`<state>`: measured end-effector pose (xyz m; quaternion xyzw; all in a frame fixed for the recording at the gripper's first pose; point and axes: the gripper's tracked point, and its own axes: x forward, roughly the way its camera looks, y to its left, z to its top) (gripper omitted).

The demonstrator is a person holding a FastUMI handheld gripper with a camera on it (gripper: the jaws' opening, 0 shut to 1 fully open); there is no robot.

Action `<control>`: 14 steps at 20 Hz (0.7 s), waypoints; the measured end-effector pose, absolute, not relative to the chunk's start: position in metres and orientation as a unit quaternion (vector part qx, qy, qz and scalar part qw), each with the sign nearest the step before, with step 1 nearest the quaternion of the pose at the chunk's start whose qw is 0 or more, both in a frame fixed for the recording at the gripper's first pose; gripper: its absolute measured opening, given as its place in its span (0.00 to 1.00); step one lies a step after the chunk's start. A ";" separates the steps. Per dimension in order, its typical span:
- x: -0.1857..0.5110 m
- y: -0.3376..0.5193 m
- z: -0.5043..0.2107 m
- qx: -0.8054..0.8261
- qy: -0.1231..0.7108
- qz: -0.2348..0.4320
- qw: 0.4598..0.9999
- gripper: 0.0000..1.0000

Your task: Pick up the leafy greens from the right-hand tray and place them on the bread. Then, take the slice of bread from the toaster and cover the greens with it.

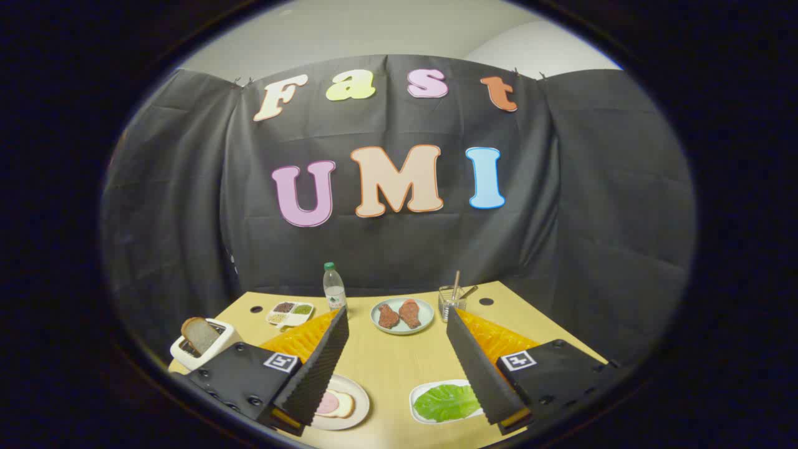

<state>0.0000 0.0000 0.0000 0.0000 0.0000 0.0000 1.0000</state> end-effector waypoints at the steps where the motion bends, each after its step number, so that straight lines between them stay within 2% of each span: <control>1: 0.002 0.001 0.001 0.009 0.000 0.001 1.000 1.00; 14: 0.008 0.009 0.019 -0.007 -0.017 0.006 1.000 1.00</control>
